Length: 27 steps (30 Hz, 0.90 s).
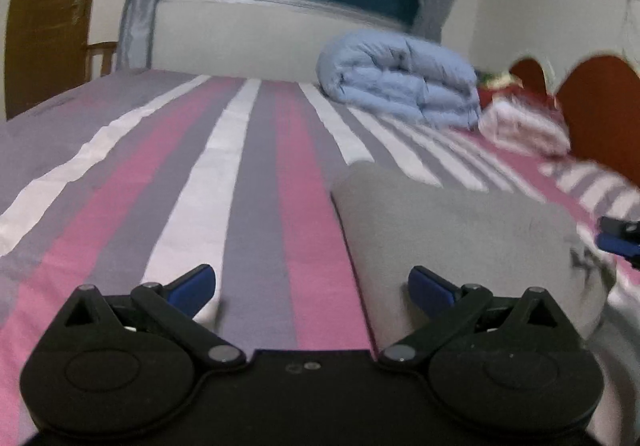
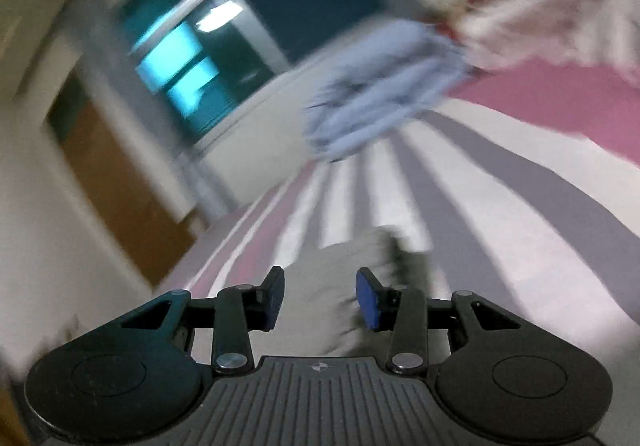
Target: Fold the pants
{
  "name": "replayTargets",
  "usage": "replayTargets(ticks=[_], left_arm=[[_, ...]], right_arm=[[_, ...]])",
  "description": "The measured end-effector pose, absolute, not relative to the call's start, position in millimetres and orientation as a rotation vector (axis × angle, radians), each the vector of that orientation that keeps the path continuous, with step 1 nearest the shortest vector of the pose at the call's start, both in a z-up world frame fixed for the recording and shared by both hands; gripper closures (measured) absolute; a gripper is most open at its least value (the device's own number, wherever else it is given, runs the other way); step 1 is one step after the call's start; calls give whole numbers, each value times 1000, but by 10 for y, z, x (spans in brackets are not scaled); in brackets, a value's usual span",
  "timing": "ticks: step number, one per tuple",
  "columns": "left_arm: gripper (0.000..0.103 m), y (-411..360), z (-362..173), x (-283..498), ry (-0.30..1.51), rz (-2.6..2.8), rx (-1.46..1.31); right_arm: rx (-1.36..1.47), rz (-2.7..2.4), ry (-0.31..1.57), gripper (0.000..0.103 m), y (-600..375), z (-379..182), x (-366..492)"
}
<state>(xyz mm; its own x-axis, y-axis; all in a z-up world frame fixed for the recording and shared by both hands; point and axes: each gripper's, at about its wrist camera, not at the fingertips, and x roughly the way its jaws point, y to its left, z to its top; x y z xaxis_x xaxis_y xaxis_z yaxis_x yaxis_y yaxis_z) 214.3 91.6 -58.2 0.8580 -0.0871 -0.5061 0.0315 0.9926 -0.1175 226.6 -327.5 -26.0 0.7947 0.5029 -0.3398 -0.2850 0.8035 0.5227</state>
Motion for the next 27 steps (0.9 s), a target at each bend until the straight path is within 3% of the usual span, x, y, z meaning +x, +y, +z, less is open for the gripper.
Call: replayTargets(ticks=[2,4,9,13,20,27], left_arm=[[6,869,-690,2218,607,-34,-62],[6,947,-706,2232,622,-13,-103],[6,1056,-600,2161,547,-8,-140],[6,886,-676,2219,595,-76,-97],[6,960,-605,2211,554,-29,-119],[6,667,-444,2531,523,-80,-45]], right_arm=[[333,357,614,68,-3053,-426,2351],[280,335,616,72,-3018,-436,2323],[323,373,451,72,-3160,-234,2049],[180,307,601,72,-2992,-457,2233],[268,338,445,72,-3093,-225,2076],[163,337,436,72,-2810,-126,2374]])
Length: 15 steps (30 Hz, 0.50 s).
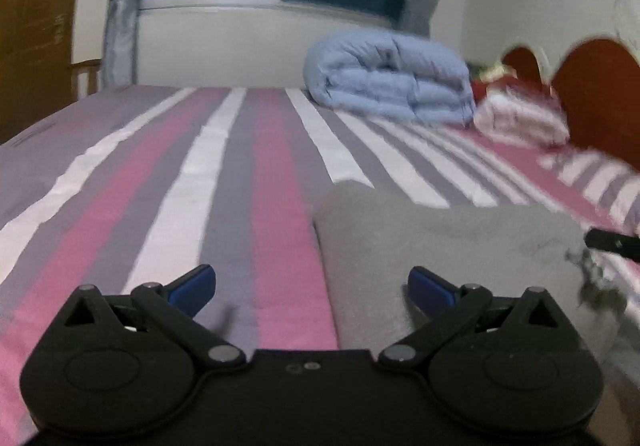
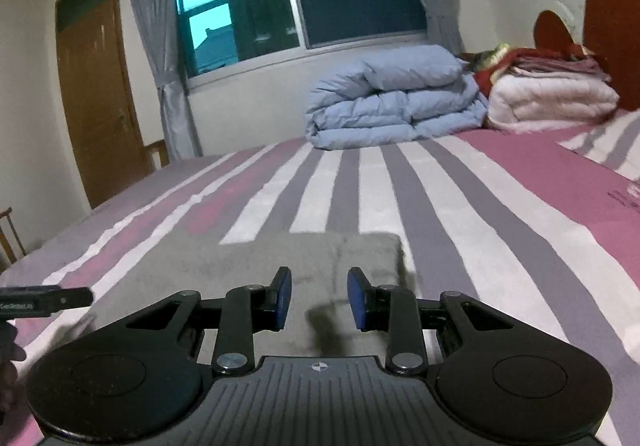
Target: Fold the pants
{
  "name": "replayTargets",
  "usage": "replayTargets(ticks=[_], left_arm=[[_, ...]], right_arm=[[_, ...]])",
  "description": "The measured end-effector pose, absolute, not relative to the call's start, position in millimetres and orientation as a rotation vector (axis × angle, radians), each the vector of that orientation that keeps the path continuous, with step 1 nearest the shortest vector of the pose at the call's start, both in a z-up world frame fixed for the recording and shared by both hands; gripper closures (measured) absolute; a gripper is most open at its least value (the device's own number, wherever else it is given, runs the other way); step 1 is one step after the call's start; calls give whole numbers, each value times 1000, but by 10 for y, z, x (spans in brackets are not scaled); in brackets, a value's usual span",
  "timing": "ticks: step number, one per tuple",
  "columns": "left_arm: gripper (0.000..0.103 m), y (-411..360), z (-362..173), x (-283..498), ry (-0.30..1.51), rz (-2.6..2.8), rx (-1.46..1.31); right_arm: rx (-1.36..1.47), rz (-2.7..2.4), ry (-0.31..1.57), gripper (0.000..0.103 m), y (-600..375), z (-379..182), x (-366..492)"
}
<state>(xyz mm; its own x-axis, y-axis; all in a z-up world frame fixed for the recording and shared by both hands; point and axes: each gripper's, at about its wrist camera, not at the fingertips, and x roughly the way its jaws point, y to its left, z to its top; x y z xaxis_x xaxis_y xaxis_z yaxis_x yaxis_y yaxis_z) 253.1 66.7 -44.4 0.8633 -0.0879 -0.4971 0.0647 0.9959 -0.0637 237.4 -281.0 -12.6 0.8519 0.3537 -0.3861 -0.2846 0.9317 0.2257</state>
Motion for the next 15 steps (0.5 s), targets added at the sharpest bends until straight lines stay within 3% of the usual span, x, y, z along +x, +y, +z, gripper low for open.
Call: replayTargets(ticks=[3,6,8,9,15], left_arm=[[6,593,-633,2691,595,-80,-18],[6,641,-669,2677,599,-95,-39],[6,667,-675,2668,600,-100,-43],[6,676,-668,2665,601,-101,-46],[6,688,-597,2585,603,-155,-76]], right_arm=[[84,283,587,72,-2680,-382,2628],[164,315,522,69,-2804,-347,2517],[199,310,491,46,-2903,-299,2455],[203,300,489,42,-2941,-268,2446],[332,314,543,38,-3287,-213,2480]])
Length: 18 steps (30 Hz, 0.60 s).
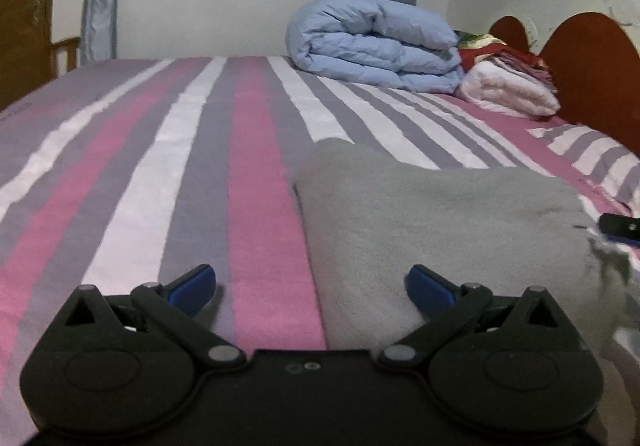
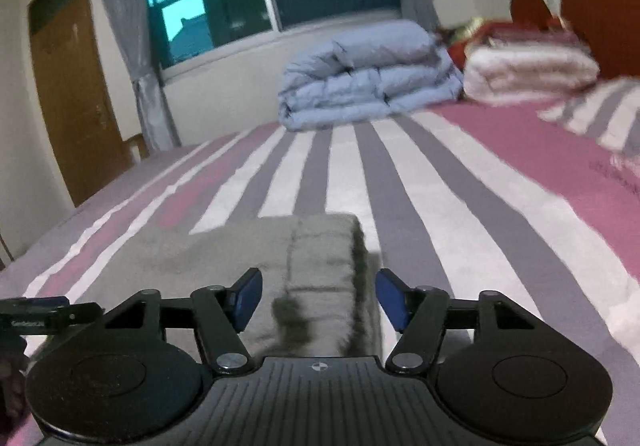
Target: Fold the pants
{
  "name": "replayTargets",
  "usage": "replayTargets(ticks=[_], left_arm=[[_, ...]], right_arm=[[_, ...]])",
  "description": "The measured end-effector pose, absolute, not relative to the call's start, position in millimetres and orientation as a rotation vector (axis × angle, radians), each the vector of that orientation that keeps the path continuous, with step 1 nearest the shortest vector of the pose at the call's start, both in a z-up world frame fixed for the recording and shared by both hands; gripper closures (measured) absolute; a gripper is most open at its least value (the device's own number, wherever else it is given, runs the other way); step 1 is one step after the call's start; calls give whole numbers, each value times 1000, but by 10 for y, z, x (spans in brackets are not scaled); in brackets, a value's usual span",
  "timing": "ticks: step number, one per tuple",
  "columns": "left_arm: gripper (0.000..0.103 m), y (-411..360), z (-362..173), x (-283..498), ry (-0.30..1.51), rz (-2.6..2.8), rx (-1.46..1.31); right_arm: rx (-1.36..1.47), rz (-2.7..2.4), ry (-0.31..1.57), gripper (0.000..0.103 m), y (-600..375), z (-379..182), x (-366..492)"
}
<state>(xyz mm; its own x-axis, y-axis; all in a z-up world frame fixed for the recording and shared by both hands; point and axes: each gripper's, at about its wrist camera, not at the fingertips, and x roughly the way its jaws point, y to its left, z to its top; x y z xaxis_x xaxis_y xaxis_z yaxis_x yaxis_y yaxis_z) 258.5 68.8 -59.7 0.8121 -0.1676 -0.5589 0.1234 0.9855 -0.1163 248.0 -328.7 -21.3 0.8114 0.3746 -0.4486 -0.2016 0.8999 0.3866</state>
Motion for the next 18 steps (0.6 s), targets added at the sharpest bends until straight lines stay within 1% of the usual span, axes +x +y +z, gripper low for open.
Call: replayTargets(ticks=[9,12,14,16,18], left_arm=[[6,911,-795,2797,788,-323,-259],[7,1023,-840,2925,822,-393,-308],[8,1044,-852,3023,844,-437,-316],[8,1023,-846,3073,859,-475,-308],[8,990,-853,3076,863,-507,-295]], right_arm=[[806,391,801,35,-3855,-616,2708],[863,428,833,31,-3941,-624,2806],[889,461,858,24,-3957,-634,2872],[887,501,880,20,-3938,-613,2876],[872,531,880,20,-3958,-581,2899]])
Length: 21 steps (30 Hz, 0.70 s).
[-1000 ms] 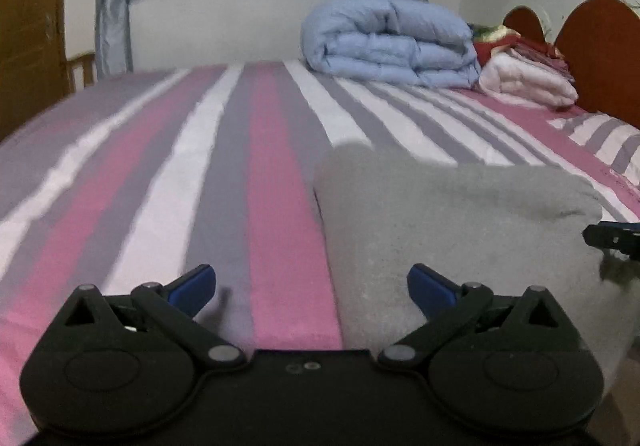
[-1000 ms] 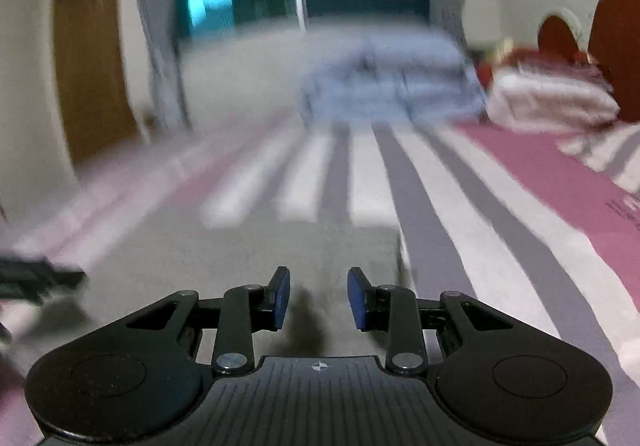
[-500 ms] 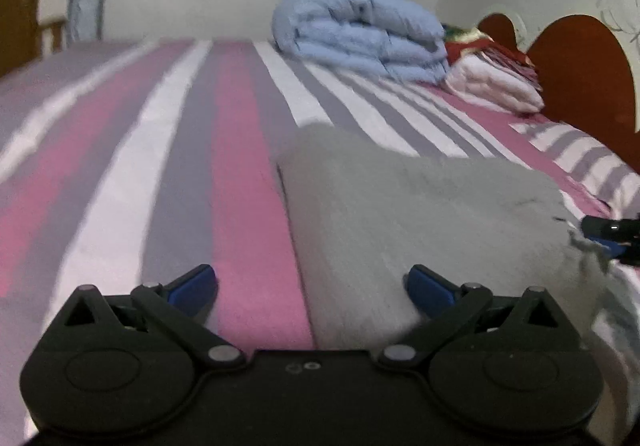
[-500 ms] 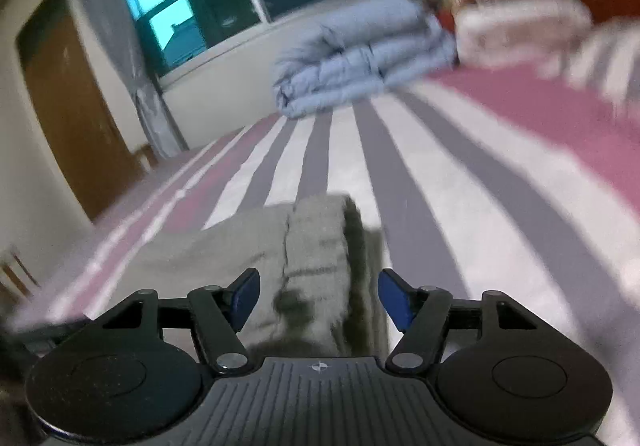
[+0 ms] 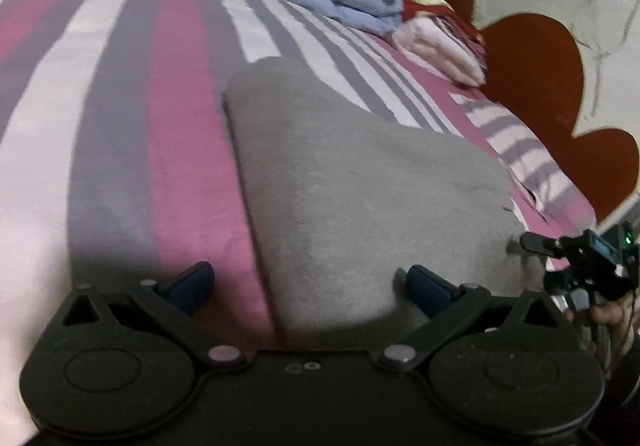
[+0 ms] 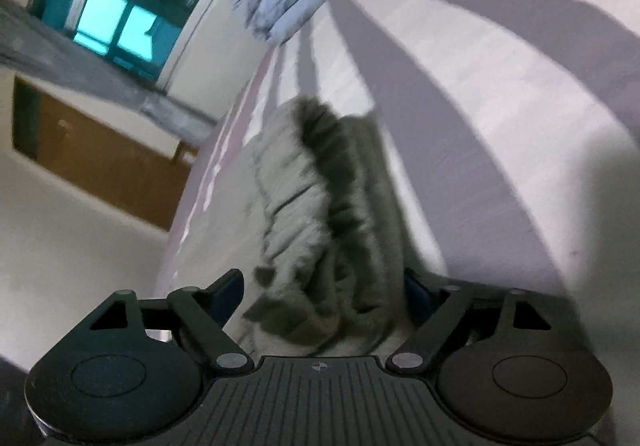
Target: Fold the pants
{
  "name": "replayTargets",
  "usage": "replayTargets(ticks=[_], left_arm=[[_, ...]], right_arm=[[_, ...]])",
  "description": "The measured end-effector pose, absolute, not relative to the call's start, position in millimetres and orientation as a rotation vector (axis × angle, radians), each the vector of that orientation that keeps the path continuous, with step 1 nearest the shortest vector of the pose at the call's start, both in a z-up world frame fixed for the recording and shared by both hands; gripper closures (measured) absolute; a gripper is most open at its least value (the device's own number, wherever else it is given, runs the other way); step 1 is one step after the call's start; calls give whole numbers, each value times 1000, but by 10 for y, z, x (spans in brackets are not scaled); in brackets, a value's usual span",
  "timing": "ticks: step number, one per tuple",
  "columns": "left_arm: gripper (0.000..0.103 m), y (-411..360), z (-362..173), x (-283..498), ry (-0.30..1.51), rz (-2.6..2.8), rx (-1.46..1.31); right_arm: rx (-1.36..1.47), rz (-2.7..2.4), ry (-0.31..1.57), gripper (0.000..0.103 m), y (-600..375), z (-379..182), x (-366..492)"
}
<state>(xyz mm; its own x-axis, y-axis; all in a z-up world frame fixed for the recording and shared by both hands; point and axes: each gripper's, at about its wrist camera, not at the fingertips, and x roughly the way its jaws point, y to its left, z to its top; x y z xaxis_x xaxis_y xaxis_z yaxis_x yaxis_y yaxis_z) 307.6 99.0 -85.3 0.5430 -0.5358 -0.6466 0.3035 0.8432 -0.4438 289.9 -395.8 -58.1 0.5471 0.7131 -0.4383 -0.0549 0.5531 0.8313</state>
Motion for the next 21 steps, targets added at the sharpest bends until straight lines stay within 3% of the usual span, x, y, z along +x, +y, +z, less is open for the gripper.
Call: replayTargets(ticks=[4,5,6,8,10,14,17,21], left_arm=[[12,993,-909,3121,829,-483,-360],[17,991,-901,3129,818,-475,-389],[29,998,-901,3136,810,-469,-418],[36,1057,-909,3108,807,-476,-486],[56,1116,-938,3040,810,-488,-521],[64,1137,-1064,3125,833,-528,-621],[78,1221,-1185,3207,830,-553,-709],[89,1221,-1102,3138,770,-559,-705]], right_arm=[[843,518,871,25,-3925,-607,2994],[815,516,868,26,-3861,-600,3005],[799,511,864,27,-3805,-594,3002],[810,515,866,30,-3848,-591,2982],[826,540,865,36,-3950,-609,2934],[852,546,861,39,-3932,-708,2992],[835,538,849,41,-3885,-722,3014],[791,580,808,53,-3782,-621,2985]])
